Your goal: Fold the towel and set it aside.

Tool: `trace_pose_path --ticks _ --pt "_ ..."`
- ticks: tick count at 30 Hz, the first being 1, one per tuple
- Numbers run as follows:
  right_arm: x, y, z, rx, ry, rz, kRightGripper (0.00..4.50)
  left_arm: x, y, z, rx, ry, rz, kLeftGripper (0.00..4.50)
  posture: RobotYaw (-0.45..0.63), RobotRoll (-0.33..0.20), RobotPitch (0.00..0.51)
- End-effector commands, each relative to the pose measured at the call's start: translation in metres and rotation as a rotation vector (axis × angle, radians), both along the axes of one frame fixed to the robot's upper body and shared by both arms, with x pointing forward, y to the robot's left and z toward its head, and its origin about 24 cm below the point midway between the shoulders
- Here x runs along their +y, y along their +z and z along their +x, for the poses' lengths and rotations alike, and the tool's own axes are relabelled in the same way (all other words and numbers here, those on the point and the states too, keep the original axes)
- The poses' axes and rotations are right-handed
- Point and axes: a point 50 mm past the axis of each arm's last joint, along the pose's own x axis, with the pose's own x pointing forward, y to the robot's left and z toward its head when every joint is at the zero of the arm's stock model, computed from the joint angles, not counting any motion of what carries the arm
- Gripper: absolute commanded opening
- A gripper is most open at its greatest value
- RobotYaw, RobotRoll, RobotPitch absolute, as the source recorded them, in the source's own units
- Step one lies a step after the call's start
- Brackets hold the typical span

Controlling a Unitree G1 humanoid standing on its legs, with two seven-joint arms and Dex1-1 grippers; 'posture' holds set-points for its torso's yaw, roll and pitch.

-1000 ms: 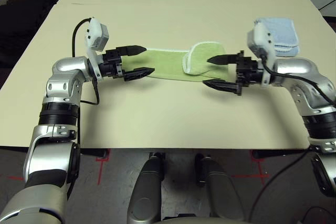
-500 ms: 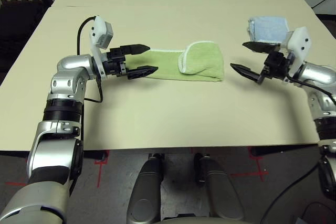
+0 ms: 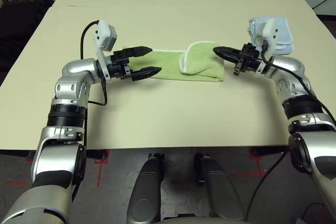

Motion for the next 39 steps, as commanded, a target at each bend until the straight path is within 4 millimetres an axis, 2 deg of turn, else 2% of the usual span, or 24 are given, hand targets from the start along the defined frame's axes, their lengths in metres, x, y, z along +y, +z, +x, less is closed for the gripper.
trace_pose_path --ticks 1,5,9,11,14,22,27,34,39 --pt "0.021 -0.014 0.003 0.036 0.039 -0.036 0.02 0.001 0.001 -0.004 -0.009 0.0 0.001 4.5 0.13 0.0 0.209" --pt "0.042 -0.036 0.004 0.104 0.037 -0.064 0.02 0.002 0.001 -0.006 -0.008 0.005 0.001 4.5 0.15 0.0 0.213" --pt "0.044 -0.054 0.003 0.162 -0.003 -0.113 0.02 0.003 0.0 -0.007 -0.005 0.008 0.003 4.5 0.15 0.0 0.214" --pt "0.042 -0.056 0.003 0.169 -0.024 -0.115 0.02 0.003 -0.001 -0.008 -0.004 0.01 0.004 4.5 0.15 0.0 0.215" --pt "0.038 -0.044 0.006 0.128 -0.03 -0.079 0.02 0.004 0.0 -0.008 -0.005 0.013 0.004 4.5 0.15 0.0 0.215" --pt "0.018 0.009 0.008 -0.03 0.017 0.031 0.02 0.006 -0.002 -0.008 -0.003 0.018 0.002 4.5 0.13 0.0 0.211" --pt "0.017 0.023 0.019 -0.021 -0.165 0.177 0.02 0.004 -0.002 -0.005 -0.003 0.018 -0.007 4.5 0.1 0.0 0.209" --pt "0.038 0.007 0.03 0.079 -0.338 0.147 0.02 0.004 -0.004 -0.006 0.002 0.022 -0.007 4.5 0.11 0.0 0.208" --pt "0.046 -0.026 0.031 0.193 -0.444 0.073 0.02 0.003 -0.004 -0.007 0.001 0.027 -0.01 4.5 0.13 0.0 0.204"
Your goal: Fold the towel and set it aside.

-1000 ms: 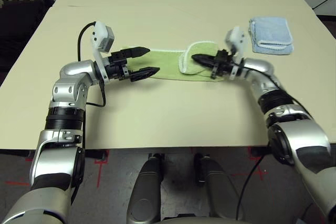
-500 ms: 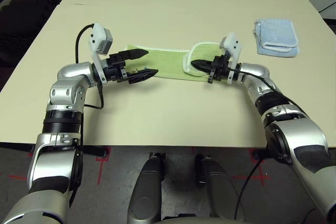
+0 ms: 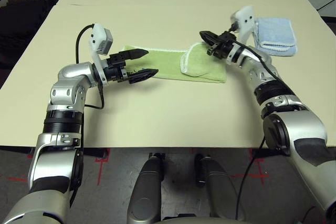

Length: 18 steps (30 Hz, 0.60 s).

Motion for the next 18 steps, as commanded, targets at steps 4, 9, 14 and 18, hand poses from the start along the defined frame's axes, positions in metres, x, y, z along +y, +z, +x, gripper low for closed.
trace_pose_path --ticks 4,9,14,18 --pt "-0.01 -0.05 -0.006 0.153 -0.094 -0.133 0.02 0.001 -0.003 -0.005 0.012 0.002 -0.009 4.5 0.15 0.0 0.202" --pt "-0.014 -0.029 -0.004 0.056 -0.069 -0.024 0.02 0.004 -0.002 -0.006 0.017 0.009 -0.003 4.5 0.14 0.0 0.204" --pt "-0.027 0.023 -0.01 -0.166 0.196 -0.012 0.02 0.004 0.0 -0.002 0.002 0.007 -0.004 4.5 0.12 0.0 0.203" --pt "-0.051 0.038 -0.028 -0.205 0.398 -0.06 0.02 0.004 0.001 0.001 -0.023 -0.012 -0.017 4.5 0.1 0.0 0.205"
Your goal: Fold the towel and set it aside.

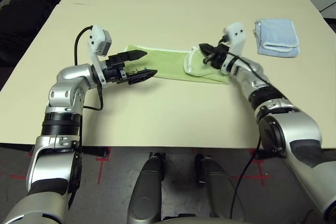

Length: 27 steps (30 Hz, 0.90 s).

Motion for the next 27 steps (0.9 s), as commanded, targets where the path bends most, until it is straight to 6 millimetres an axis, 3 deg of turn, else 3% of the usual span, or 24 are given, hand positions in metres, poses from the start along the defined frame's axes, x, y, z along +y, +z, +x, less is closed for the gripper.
trace_pose_path --ticks 1,8,11,15,20,24,27 --pt "-0.018 0.005 -0.018 -0.009 0.181 -0.053 0.02 0.001 0.001 0.002 -0.025 -0.03 -0.003 4.5 0.1 0.0 0.205" --pt "-0.063 -0.007 -0.049 0.039 0.256 -0.375 0.02 0.0 -0.002 0.011 -0.098 -0.052 0.066 4.5 0.06 0.0 0.211" --pt "-0.078 -0.014 -0.054 0.093 0.235 -0.429 0.02 0.0 -0.002 0.013 -0.118 -0.055 0.089 4.5 0.06 0.0 0.212" --pt "-0.097 -0.025 -0.063 0.267 0.197 -0.369 0.02 0.002 -0.005 0.014 -0.117 -0.046 0.098 4.5 0.06 0.0 0.214" --pt "-0.106 -0.027 -0.071 0.524 0.104 -0.121 0.02 0.005 -0.01 0.014 -0.102 -0.041 0.108 4.5 0.06 0.0 0.214" --pt "-0.099 -0.022 -0.071 0.759 0.016 0.157 1.04 0.003 -0.01 0.013 -0.096 -0.042 0.096 4.5 0.06 0.0 0.214" --pt "-0.091 -0.019 -0.07 0.822 -0.028 0.262 2.22 0.003 -0.009 0.013 -0.095 -0.042 0.089 4.5 0.06 0.0 0.213"
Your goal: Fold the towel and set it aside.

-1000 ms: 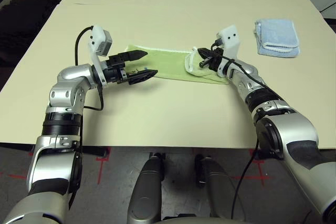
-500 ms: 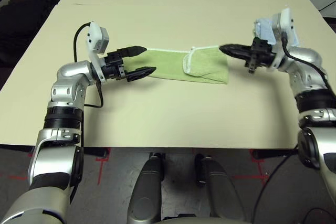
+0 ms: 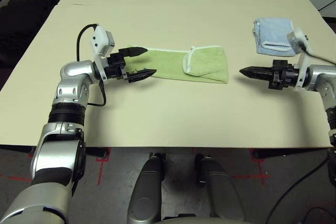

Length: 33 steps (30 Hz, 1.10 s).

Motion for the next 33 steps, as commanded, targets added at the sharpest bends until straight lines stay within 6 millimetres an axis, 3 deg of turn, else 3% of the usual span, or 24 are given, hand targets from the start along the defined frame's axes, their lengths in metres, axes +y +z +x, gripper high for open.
trace_pose_path --ticks 1,6,10,13,20,24,27,30,33 --pt "0.008 0.002 0.0 0.09 -0.079 0.049 2.56 -0.001 -0.003 -0.001 0.015 -0.004 0.005 4.5 0.06 0.0 0.213" --pt "0.016 -0.001 -0.003 0.122 -0.092 0.058 4.47 -0.001 -0.003 -0.002 0.019 -0.004 0.001 4.5 0.07 0.0 0.21" --pt "0.014 -0.004 -0.011 0.083 -0.058 0.01 4.47 0.001 -0.003 -0.004 0.023 -0.004 0.001 4.5 0.07 0.0 0.209" --pt "0.01 -0.008 -0.02 -0.15 0.027 -0.235 4.47 0.009 -0.003 -0.003 0.023 0.033 0.011 4.5 0.06 0.0 0.208" --pt "0.003 -0.002 -0.018 -0.631 0.145 -0.479 4.47 0.023 0.002 -0.004 0.028 0.105 -0.011 4.5 0.07 0.0 0.207" --pt "0.001 -0.004 -0.015 -0.727 0.187 -0.502 4.47 0.029 0.004 -0.006 0.043 0.138 -0.017 4.5 0.08 0.0 0.206" --pt "0.0 -0.004 -0.012 -0.758 0.23 -0.523 4.47 0.035 0.014 -0.004 0.133 0.29 0.1 4.5 0.09 0.0 0.205" --pt "0.0 -0.006 -0.01 -0.749 0.268 -0.528 4.47 0.031 0.033 -0.007 0.198 0.325 -0.01 4.5 0.1 0.0 0.203" --pt "0.001 -0.008 -0.009 -0.741 0.296 -0.527 4.47 0.041 0.035 -0.011 0.318 0.407 -0.021 4.5 0.11 0.0 0.201"
